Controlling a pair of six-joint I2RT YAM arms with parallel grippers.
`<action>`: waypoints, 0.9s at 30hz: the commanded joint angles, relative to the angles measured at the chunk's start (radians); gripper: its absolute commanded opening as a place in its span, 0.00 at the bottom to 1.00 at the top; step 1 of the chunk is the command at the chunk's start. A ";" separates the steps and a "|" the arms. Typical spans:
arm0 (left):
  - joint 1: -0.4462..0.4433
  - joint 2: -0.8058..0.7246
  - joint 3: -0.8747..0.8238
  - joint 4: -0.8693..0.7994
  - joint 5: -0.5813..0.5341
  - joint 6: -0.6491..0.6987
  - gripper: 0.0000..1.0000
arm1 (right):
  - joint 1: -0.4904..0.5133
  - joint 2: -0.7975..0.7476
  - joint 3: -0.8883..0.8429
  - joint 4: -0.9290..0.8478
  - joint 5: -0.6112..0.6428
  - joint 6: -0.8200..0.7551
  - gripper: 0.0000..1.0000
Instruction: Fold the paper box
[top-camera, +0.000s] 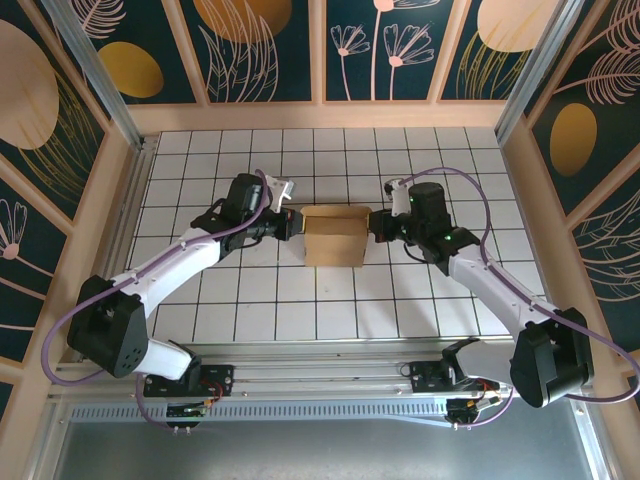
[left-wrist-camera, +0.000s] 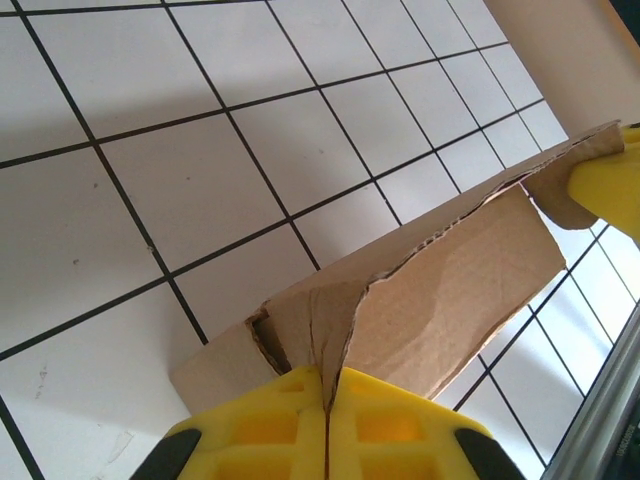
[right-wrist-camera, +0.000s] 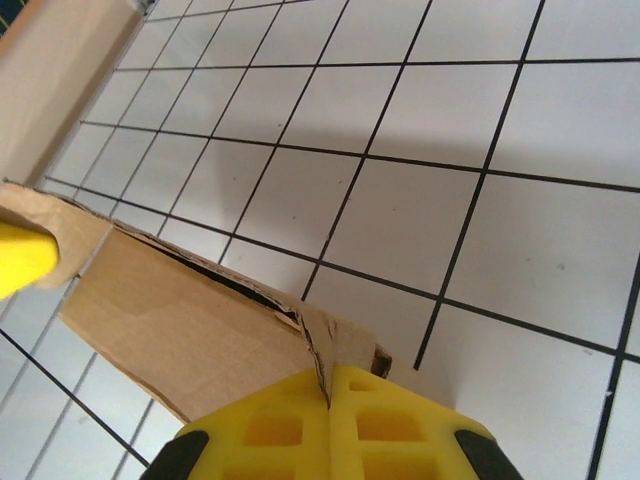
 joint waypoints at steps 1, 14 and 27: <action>-0.024 0.003 -0.003 0.077 0.017 -0.008 0.06 | 0.040 -0.011 -0.028 0.085 -0.005 0.121 0.00; -0.027 -0.006 -0.009 0.071 0.000 -0.020 0.06 | 0.107 -0.015 -0.103 0.124 0.135 0.146 0.00; -0.030 -0.006 -0.014 0.072 -0.004 -0.036 0.06 | 0.116 -0.011 -0.137 0.123 0.171 0.185 0.00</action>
